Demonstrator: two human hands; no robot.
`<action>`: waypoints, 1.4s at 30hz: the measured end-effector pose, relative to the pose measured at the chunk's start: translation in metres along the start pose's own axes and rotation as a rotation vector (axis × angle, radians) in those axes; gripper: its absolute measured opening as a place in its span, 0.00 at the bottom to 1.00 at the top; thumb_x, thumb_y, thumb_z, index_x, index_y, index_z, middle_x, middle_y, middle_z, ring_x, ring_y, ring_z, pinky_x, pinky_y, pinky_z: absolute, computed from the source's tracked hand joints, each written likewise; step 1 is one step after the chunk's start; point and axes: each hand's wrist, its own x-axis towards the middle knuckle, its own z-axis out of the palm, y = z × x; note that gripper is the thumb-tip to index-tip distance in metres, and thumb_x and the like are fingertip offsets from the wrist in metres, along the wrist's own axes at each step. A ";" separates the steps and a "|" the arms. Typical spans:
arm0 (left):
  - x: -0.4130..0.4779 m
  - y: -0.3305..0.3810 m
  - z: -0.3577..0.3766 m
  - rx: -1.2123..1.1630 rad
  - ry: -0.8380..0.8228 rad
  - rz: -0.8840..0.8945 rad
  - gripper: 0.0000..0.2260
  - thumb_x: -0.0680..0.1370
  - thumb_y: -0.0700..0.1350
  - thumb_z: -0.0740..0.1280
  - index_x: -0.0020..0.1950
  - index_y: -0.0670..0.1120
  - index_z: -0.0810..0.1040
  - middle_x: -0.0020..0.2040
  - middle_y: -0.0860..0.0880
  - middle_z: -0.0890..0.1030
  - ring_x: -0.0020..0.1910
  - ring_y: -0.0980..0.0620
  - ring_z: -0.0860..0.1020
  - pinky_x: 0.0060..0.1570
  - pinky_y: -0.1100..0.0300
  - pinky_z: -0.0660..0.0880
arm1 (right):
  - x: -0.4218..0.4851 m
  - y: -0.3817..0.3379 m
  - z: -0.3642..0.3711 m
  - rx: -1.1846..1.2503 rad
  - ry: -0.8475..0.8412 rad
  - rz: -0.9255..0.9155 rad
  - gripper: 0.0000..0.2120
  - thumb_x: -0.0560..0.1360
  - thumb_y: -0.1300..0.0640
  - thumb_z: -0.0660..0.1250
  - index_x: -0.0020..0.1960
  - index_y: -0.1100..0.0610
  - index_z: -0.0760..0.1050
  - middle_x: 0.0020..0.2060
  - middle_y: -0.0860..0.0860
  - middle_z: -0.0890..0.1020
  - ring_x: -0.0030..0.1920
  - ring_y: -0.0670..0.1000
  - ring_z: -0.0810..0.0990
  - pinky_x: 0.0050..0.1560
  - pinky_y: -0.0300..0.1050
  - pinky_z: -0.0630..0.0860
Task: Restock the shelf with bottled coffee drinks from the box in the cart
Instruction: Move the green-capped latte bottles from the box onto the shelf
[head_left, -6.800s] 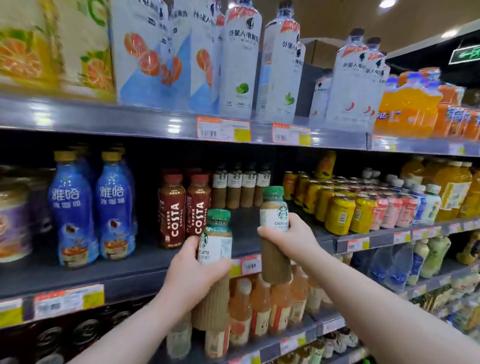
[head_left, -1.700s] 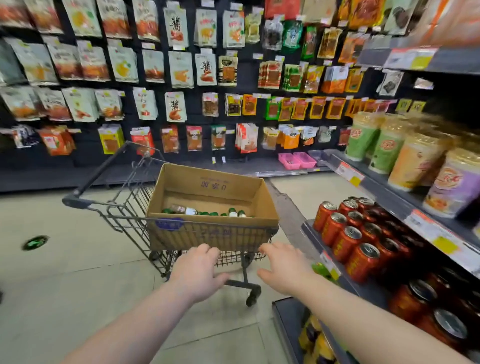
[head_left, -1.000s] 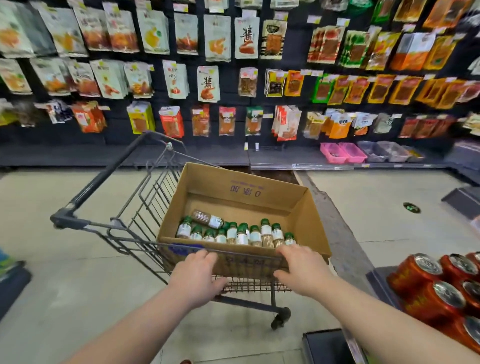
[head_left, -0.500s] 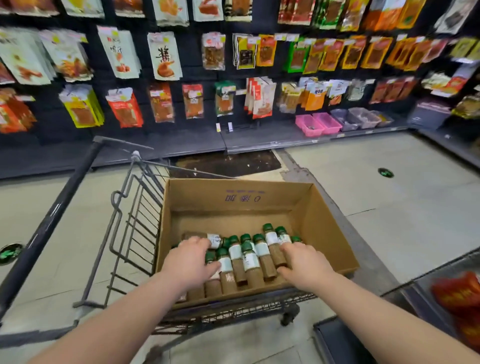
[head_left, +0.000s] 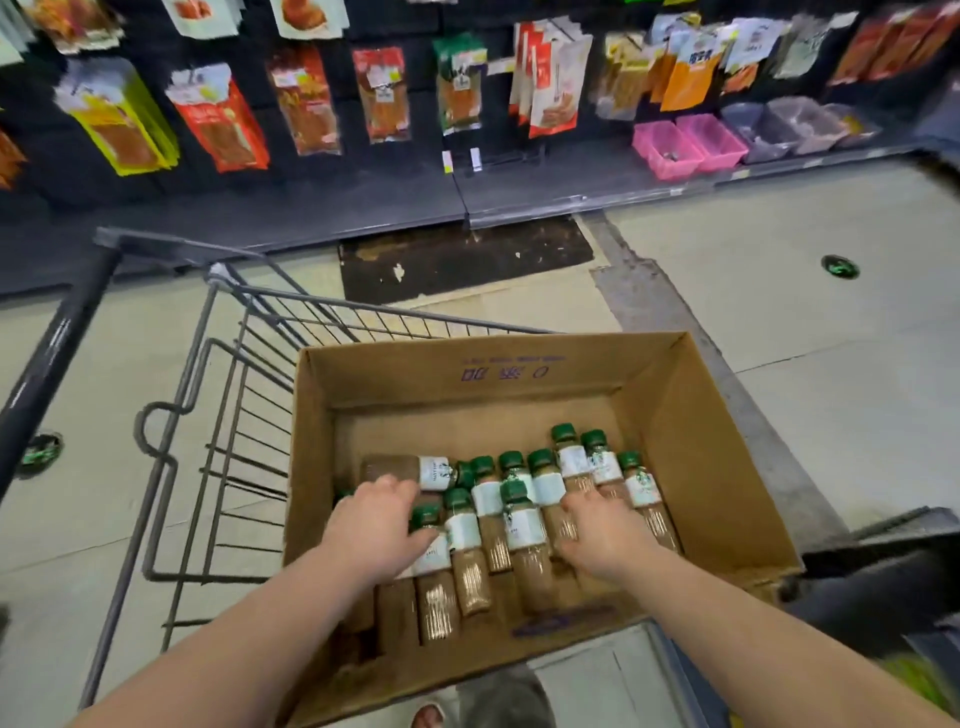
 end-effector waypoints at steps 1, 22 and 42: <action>0.010 -0.001 0.000 0.009 -0.012 -0.007 0.26 0.75 0.61 0.61 0.70 0.50 0.66 0.65 0.48 0.72 0.64 0.47 0.71 0.61 0.52 0.71 | 0.010 0.000 0.002 0.014 -0.021 -0.003 0.23 0.75 0.49 0.62 0.68 0.53 0.65 0.64 0.54 0.73 0.63 0.56 0.72 0.60 0.51 0.73; 0.180 -0.011 0.066 0.207 -0.305 -0.130 0.34 0.73 0.54 0.68 0.74 0.48 0.57 0.72 0.45 0.64 0.71 0.42 0.61 0.69 0.44 0.58 | 0.115 0.009 0.097 0.426 -0.306 0.177 0.48 0.68 0.36 0.69 0.77 0.51 0.46 0.68 0.52 0.66 0.67 0.54 0.70 0.63 0.51 0.71; 0.141 0.030 0.030 -0.358 -0.094 -0.296 0.27 0.69 0.52 0.73 0.64 0.47 0.69 0.58 0.45 0.74 0.56 0.45 0.74 0.54 0.54 0.72 | 0.108 0.019 0.042 0.743 -0.103 0.201 0.28 0.64 0.46 0.70 0.60 0.51 0.66 0.52 0.51 0.76 0.51 0.52 0.78 0.51 0.50 0.78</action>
